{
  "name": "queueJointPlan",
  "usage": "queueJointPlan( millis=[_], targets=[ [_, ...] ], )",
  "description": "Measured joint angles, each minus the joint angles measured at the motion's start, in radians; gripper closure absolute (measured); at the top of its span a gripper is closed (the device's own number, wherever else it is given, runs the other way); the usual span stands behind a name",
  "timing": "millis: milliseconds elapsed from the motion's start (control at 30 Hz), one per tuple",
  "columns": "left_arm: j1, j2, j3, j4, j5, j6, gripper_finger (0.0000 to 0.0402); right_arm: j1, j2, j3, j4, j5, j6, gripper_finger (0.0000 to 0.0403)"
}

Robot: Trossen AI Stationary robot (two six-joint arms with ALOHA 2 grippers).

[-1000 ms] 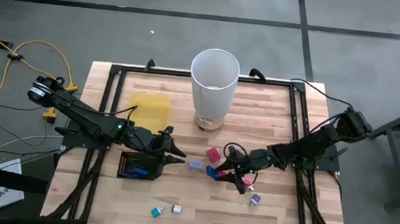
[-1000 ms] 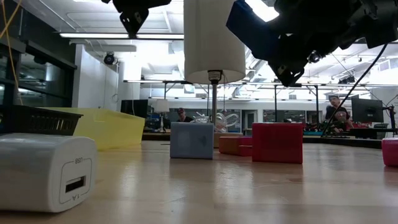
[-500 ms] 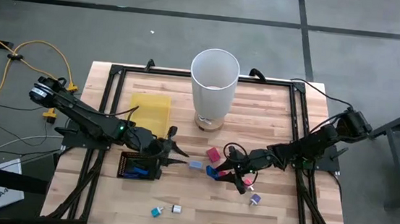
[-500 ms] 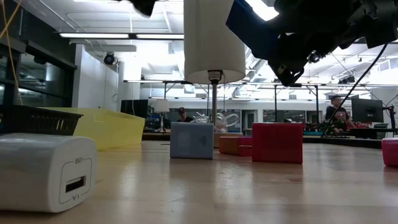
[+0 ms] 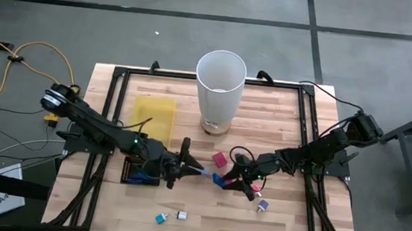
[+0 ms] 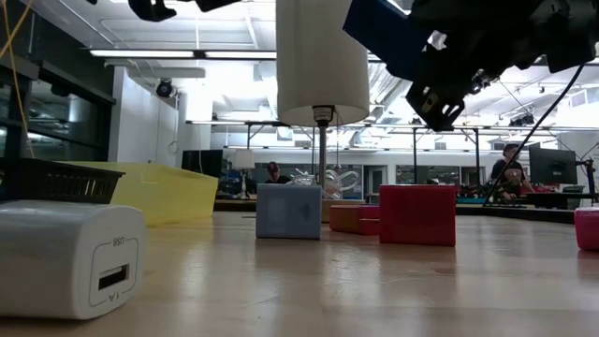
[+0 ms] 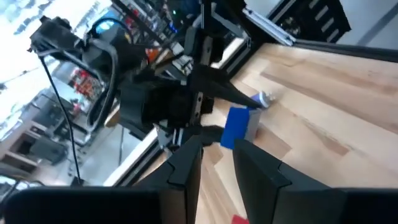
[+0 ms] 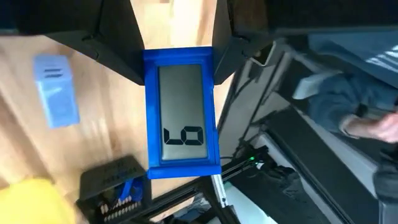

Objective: Pick & Place Office items
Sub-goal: Put the blue digital clock into the black bin

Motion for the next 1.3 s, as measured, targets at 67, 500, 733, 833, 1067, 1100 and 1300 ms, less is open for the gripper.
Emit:
queueJointPlan(
  millis=[67, 500, 733, 833, 1067, 1100, 1300],
  targets=[
    [-0.007, 0.018, 0.000, 0.011, 0.000, -0.020, 0.0313, 0.001, 0.000, 0.000, -0.001, -0.023, 0.028, 0.0256],
    [-0.061, 0.099, 0.000, 0.014, 0.065, -0.375, 0.0313, -0.003, 0.000, 0.011, -0.039, -0.126, 0.136, 0.0257],
    [-0.054, 0.098, 0.008, 0.023, 0.067, -0.379, 0.0313, -0.004, 0.000, 0.115, -0.148, -0.179, 0.119, 0.0257],
    [-0.054, 0.098, 0.008, 0.018, 0.067, -0.379, 0.0313, -0.004, 0.000, 0.157, -0.212, -0.182, 0.107, 0.0257],
    [-0.070, 0.098, 0.008, 0.019, 0.069, -0.450, 0.0313, -0.004, 0.012, 0.172, -0.226, -0.181, 0.108, 0.0257],
    [-0.073, 0.098, 0.008, 0.019, 0.069, -0.456, 0.0313, -0.004, 0.022, 0.172, -0.217, -0.181, 0.109, 0.0256],
    [-0.091, 0.098, 0.008, 0.013, 0.069, -0.457, 0.0313, 0.003, 0.124, 0.173, -0.087, -0.223, 0.155, 0.0256]
  ],
)
